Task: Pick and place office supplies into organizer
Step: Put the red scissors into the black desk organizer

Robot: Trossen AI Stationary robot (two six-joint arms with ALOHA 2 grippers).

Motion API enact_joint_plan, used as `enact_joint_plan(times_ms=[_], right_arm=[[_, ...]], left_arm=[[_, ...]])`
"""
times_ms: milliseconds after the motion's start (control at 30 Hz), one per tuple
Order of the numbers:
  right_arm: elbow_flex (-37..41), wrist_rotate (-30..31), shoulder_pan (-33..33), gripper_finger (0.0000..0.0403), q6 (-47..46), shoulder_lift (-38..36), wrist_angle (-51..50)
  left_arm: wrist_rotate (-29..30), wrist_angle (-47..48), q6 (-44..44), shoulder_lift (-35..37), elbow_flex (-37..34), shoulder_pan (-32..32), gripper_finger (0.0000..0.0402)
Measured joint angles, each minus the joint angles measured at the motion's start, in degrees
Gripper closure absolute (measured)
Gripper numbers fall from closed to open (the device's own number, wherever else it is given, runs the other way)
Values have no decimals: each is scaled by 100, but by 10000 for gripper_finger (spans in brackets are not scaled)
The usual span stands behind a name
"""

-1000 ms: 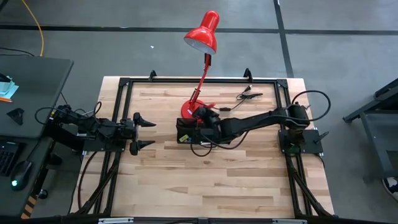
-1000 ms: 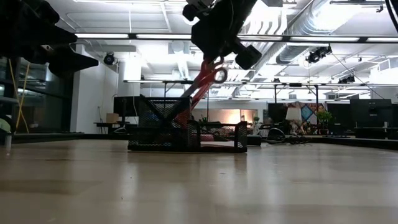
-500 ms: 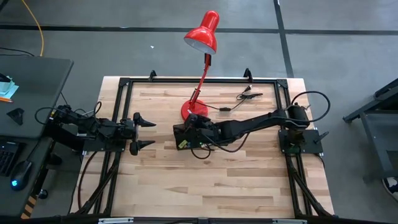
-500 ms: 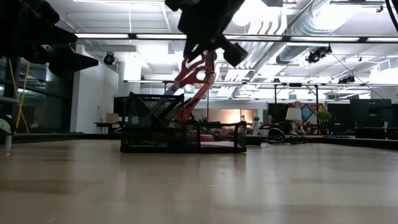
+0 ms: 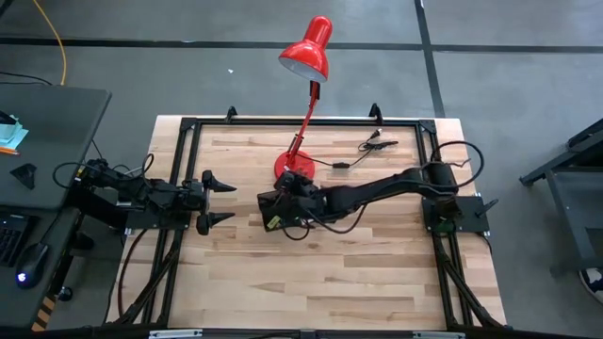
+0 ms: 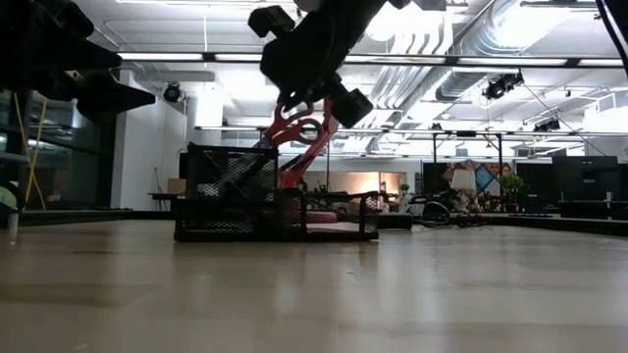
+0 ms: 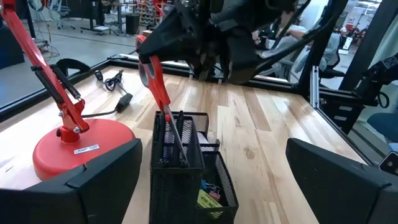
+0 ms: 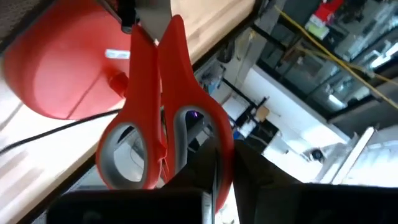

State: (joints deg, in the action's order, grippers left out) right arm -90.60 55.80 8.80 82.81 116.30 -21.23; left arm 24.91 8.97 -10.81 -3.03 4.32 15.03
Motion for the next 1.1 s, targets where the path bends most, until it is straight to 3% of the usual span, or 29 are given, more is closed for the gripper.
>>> enact_joint_plan(times_ms=[267,433,600,867,1000,1100], right_arm=[[6,381,31,373,-131,95,253],[-8,413,171,395,51,81,254],[-10,374,271,382,182,71,300],[-16,372,337,393,475,65,480],[-18,316,341,387,486,60,583],[-18,213,336,394,494,59,586]], left_arm=[[0,0,1,0,0,0,21],[0,0,1,0,0,0,21],[0,0,1,0,0,0,21],[3,0,31,0,0,0,21],[707,-15,1839,2,0,0,21],[888,-15,2576,2,0,0,21]])
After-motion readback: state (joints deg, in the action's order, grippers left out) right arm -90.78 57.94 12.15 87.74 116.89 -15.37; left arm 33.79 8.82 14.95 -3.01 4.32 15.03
